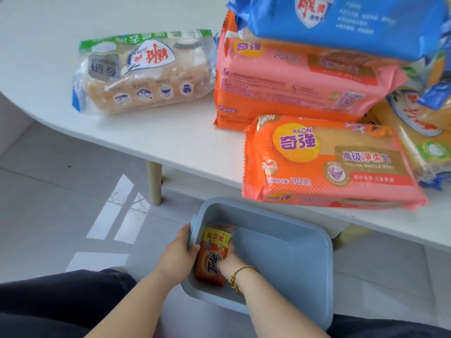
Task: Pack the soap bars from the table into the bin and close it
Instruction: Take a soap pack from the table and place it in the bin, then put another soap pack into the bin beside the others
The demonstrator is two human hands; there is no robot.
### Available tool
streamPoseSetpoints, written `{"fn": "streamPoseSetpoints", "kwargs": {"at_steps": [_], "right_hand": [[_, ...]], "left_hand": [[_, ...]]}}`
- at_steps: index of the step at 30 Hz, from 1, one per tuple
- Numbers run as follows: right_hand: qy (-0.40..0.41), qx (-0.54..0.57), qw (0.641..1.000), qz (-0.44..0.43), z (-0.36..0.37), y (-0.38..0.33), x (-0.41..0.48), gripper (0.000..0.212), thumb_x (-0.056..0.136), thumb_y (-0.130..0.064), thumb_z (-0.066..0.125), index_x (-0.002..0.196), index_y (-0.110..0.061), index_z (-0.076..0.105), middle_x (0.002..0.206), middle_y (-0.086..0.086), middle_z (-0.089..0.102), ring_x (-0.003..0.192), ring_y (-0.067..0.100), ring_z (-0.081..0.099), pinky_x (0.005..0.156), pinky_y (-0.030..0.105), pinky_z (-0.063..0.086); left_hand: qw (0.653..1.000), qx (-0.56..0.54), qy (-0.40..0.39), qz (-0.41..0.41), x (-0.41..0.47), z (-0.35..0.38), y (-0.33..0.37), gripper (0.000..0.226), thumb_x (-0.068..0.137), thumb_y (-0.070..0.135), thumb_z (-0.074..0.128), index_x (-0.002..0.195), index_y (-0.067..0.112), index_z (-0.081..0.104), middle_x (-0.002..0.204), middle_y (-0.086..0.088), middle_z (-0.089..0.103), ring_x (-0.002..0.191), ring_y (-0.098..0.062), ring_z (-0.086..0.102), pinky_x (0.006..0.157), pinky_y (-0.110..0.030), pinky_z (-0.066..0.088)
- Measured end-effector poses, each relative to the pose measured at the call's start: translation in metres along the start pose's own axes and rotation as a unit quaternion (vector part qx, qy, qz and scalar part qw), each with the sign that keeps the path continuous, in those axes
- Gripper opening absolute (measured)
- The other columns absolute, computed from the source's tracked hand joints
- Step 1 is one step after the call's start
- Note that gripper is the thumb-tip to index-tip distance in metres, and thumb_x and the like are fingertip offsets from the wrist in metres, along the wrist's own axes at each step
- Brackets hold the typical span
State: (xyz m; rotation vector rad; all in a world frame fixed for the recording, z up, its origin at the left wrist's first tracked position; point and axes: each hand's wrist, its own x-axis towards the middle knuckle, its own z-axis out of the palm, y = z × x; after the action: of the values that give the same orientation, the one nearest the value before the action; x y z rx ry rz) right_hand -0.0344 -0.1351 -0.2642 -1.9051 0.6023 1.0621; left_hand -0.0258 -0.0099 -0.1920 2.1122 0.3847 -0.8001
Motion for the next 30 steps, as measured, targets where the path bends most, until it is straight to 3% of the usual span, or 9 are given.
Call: {"fn": "streamPoseSetpoints", "kwargs": {"at_steps": [4,6,8,12,15,21,24,27,30], "right_hand": [[-0.028,-0.018,0.999,0.006,-0.007,-0.002,-0.002,0.068,0.089,-0.007,0.044,0.146,-0.018,0.007,0.129,0.014,0.053,0.116,0.026,0.054,0.097,0.033,0.044],[-0.049,-0.001,0.999,-0.011,-0.011,-0.005,-0.006,0.062,0.090,-0.015,0.048,0.144,-0.018,0.017,0.134,0.009,0.051,0.121,0.024,0.050,0.102,0.033,0.041],[-0.056,0.001,0.998,-0.026,-0.013,-0.010,-0.013,0.061,0.091,-0.023,0.049,0.144,-0.023,0.019,0.138,0.005,0.047,0.123,0.022,0.048,0.098,0.030,0.041],[0.021,-0.051,0.996,-0.073,-0.019,-0.024,-0.033,0.064,0.090,-0.031,0.047,0.145,-0.028,0.015,0.147,0.004,0.035,0.128,0.024,0.043,0.091,0.027,0.041],[0.042,-0.076,0.988,-0.126,-0.030,-0.039,-0.058,0.049,0.090,-0.030,0.047,0.138,-0.025,0.036,0.143,0.002,0.043,0.128,0.019,0.044,0.100,0.026,0.037],[0.063,-0.099,0.967,-0.228,-0.061,-0.069,-0.140,0.035,0.091,-0.027,0.048,0.125,-0.022,0.054,0.132,-0.003,0.054,0.119,0.008,0.047,0.089,0.014,0.031],[0.089,-0.107,0.946,-0.294,-0.076,-0.079,-0.192,0.032,0.090,-0.025,0.050,0.122,-0.022,0.055,0.124,-0.005,0.057,0.109,0.002,0.049,0.089,0.012,0.033],[0.093,-0.131,0.923,-0.351,-0.091,-0.083,-0.244,0.028,0.090,-0.022,0.052,0.117,-0.025,0.056,0.116,-0.008,0.059,0.107,0.005,0.055,0.088,0.009,0.037],[0.064,-0.121,0.903,-0.408,-0.108,-0.092,-0.301,0.021,0.088,-0.015,0.054,0.094,-0.035,0.056,0.099,-0.010,0.062,0.086,-0.004,0.063,0.076,0.003,0.045]], "left_hand": [[1.000,-0.003,0.000,-0.011,-0.002,-0.001,-0.002,0.052,0.094,0.014,0.041,0.142,0.016,0.021,0.135,-0.013,0.049,0.120,-0.030,0.049,0.100,-0.038,0.039],[1.000,0.000,0.003,-0.013,-0.003,-0.005,-0.004,0.051,0.094,0.014,0.041,0.141,0.017,0.021,0.134,-0.012,0.050,0.119,-0.030,0.049,0.099,-0.038,0.040],[1.000,0.003,0.011,-0.019,-0.004,-0.011,-0.007,0.050,0.094,0.014,0.041,0.141,0.016,0.023,0.134,-0.012,0.050,0.119,-0.031,0.049,0.099,-0.037,0.039],[0.997,-0.049,0.022,-0.053,-0.016,-0.020,-0.004,0.047,0.095,0.013,0.040,0.140,0.015,0.027,0.138,-0.013,0.046,0.122,-0.032,0.046,0.101,-0.037,0.037],[0.993,-0.090,0.036,-0.067,-0.034,-0.026,0.009,0.046,0.096,0.017,0.038,0.140,0.016,0.026,0.143,-0.012,0.040,0.126,-0.031,0.042,0.103,-0.035,0.034],[0.977,-0.059,0.151,0.136,-0.093,-0.065,0.064,0.042,0.094,0.015,0.044,0.135,0.020,0.038,0.141,-0.003,0.040,0.131,-0.023,0.038,0.106,-0.035,0.031],[0.949,-0.034,0.192,0.247,-0.130,-0.096,0.084,0.034,0.092,0.015,0.048,0.123,0.029,0.049,0.117,0.014,0.049,0.107,-0.012,0.050,0.089,-0.023,0.038],[0.909,-0.037,0.251,0.331,-0.158,-0.126,0.097,0.027,0.088,0.011,0.052,0.093,0.037,0.059,0.089,0.024,0.060,0.083,0.000,0.058,0.068,-0.008,0.039],[0.862,-0.026,0.341,0.375,-0.170,-0.147,0.111,0.025,0.085,0.006,0.055,0.089,0.029,0.065,0.090,0.014,0.064,0.082,-0.014,0.057,0.071,-0.021,0.040]]}}
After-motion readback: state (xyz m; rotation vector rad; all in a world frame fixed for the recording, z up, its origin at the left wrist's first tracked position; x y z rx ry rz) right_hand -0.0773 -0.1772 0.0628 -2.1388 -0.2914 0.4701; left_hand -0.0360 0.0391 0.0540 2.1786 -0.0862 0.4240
